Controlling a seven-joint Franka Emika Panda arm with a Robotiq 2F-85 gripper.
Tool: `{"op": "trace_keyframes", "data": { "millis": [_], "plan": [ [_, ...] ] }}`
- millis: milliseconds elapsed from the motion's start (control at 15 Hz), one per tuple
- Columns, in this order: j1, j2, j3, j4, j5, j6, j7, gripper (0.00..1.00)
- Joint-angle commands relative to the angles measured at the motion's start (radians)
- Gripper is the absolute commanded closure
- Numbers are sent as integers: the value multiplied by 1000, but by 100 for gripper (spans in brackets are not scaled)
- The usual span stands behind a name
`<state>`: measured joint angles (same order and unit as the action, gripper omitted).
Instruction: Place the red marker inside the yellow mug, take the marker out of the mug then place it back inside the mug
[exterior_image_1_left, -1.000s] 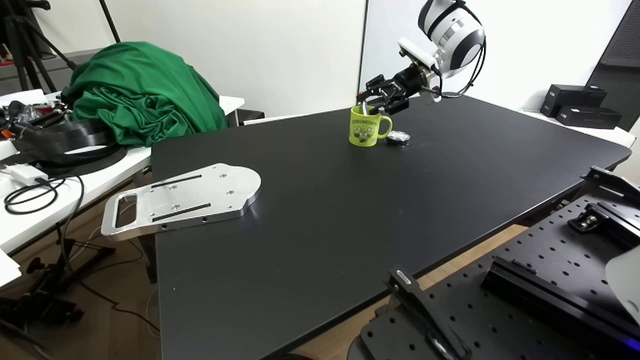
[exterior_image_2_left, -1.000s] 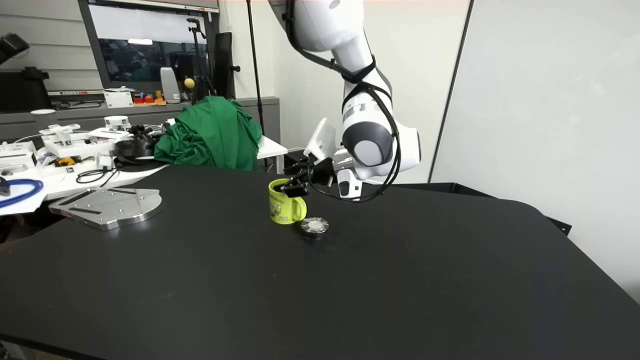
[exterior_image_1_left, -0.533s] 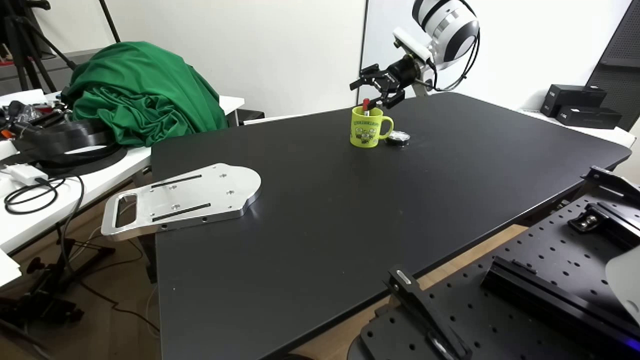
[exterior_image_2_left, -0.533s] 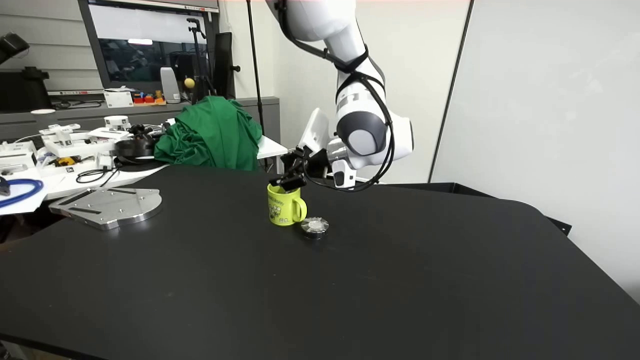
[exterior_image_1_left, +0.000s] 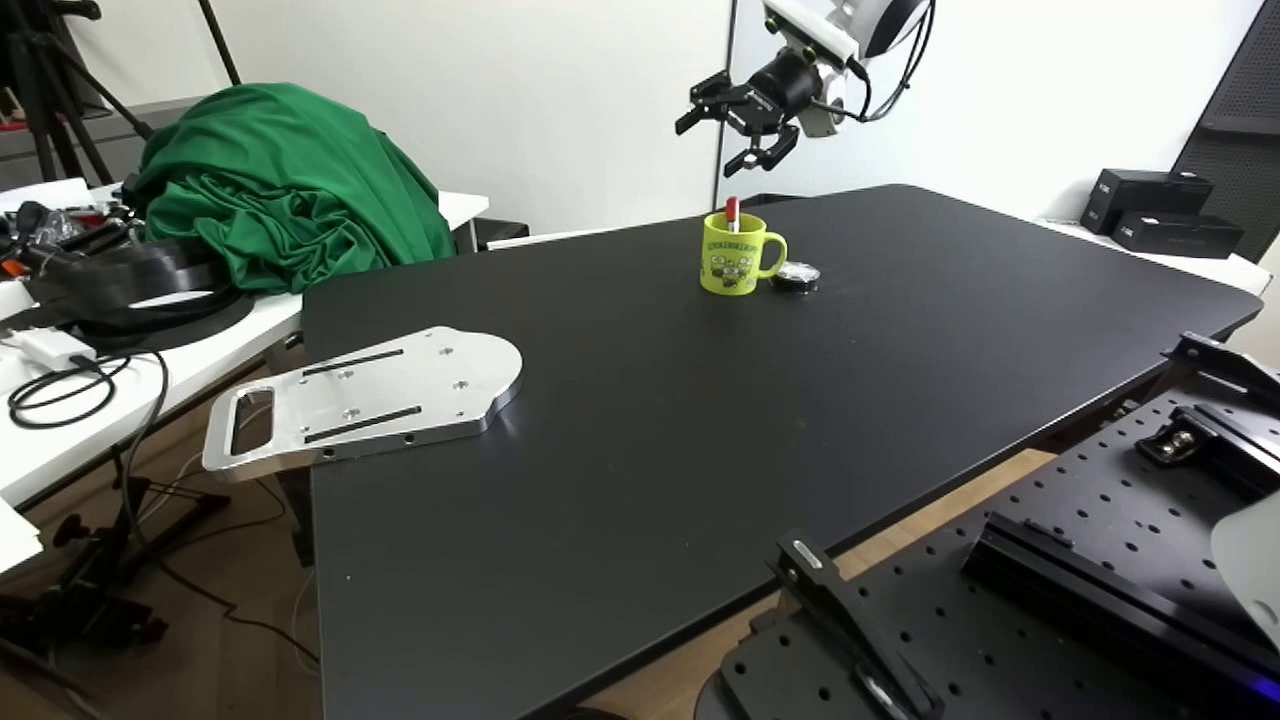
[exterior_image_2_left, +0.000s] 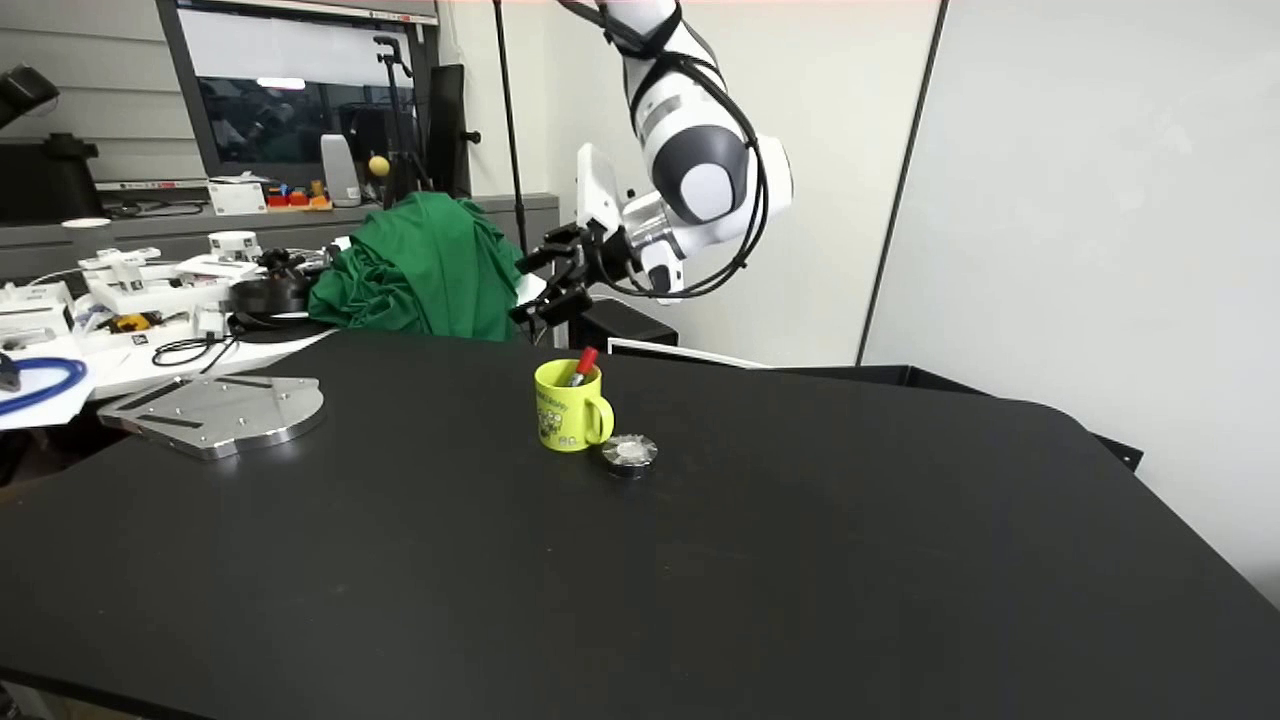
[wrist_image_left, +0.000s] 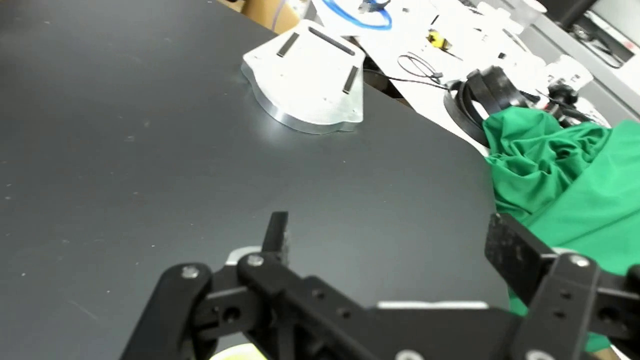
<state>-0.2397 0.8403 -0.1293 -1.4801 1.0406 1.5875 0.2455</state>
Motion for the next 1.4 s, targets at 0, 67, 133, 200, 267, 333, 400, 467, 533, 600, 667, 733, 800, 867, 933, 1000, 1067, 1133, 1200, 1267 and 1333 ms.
{"op": "trace_keyframes", "data": {
  "millis": [0,67,133,200,267,333,400,467,533,600,667,733,800,867,933,1000,1067,1133,1200,1267,1333],
  "plan": [
    [42,-25,-14,47,-158,-49,-16,0],
    [51,-26,-12,60,-207,-54,-25,0],
    [62,-27,-12,71,-257,-54,-30,0],
    [71,-26,-11,84,-306,-48,-40,0],
    [77,-28,-8,92,-351,-33,-61,0],
    [83,-30,-3,97,-391,-11,-87,0],
    [84,-34,4,99,-425,18,-120,0],
    [86,-37,11,99,-456,51,-151,0],
    [86,-41,18,97,-486,88,-181,0],
    [85,-44,26,95,-517,125,-214,0],
    [81,-47,36,90,-543,167,-250,0],
    [80,-49,40,88,-581,197,-265,0],
    [80,-51,43,84,-613,224,-279,0],
    [79,-53,44,81,-642,246,-285,0],
    [76,-54,47,80,-664,263,-289,0],
    [66,-58,45,82,-685,267,-298,0],
    [61,-57,49,84,-697,270,-301,0],
    [54,-50,52,96,-707,257,-295,0],
    [51,-47,52,100,-715,250,-287,0],
    [50,-41,50,108,-728,241,-281,0],
    [49,-37,50,112,-737,235,-278,0]
  ]
}}
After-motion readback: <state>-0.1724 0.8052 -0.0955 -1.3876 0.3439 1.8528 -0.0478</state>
